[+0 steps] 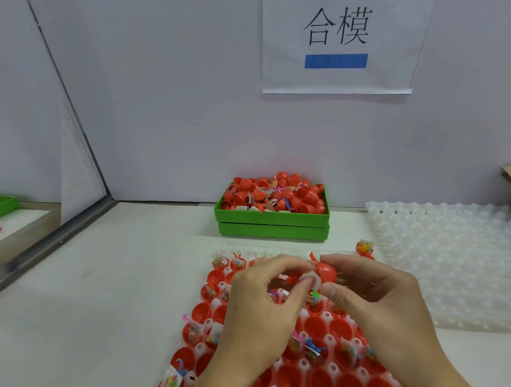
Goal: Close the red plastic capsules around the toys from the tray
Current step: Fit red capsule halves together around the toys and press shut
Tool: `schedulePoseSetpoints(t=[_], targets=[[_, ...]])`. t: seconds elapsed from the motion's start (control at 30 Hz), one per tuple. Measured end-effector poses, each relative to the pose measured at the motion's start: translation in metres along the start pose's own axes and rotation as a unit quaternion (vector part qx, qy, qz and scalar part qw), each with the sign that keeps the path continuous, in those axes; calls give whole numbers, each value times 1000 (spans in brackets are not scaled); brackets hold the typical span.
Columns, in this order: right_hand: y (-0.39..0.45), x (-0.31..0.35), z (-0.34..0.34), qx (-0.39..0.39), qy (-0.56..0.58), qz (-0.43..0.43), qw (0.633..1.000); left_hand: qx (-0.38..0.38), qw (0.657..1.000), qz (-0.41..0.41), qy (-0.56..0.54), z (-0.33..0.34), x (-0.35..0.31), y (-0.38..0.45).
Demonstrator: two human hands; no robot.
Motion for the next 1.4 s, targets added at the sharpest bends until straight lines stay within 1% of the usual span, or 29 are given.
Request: schedulePoseSetpoints(t=[0.1,0.2,0.27,0.37,0.47,0.63,0.77,0.9,1.07,1.17,1.27,1.4], targets=[[0,-1,0,-1,-2,-1,1000,-11,1000,-8,-21,1,1,-1],[0,1,-1,-8,-8,-9,1000,-17,992,-62,-105,3,5,-1],[0,4,-2,-17,-13,-14,1000,1,985,-77,-153,4,7,-1],[0,8,-5,-27,-5,-12,1000,36,978,-92,-184,6,9,0],[-1,7,-4,-20,0,-8,1000,38,980,-83,-178,5,6,2],[-4,8,1,16,-1,2,1000,41,988,-48,-141,2,-1,3],[-2,5,-2,1,-32,-13,999,47,991,-35,-119,5,-1,1],[-2,4,-3,-23,-22,-7,999,54,987,-30,-149,7,-3,-1],[-2,6,-1,-21,-13,-12,1000,31,981,-57,-183,7,-5,-1],[-2,7,-2,-32,3,-10,999,20,980,-47,-195,7,-7,0],[-2,8,-2,-30,12,-6,999,22,984,-17,-178,6,-10,0],[-5,3,1,-19,15,10,1000,20,994,17,-103,6,-8,0]])
Point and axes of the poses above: each hand's wrist, its own y-axis towards the middle knuckle, its own z-axis out of the palm, x = y × z, the point moved 7 cm from there along y, towards the middle knuckle, and after that the axes turned 9 degrees about -x, right-handed, at the moved point
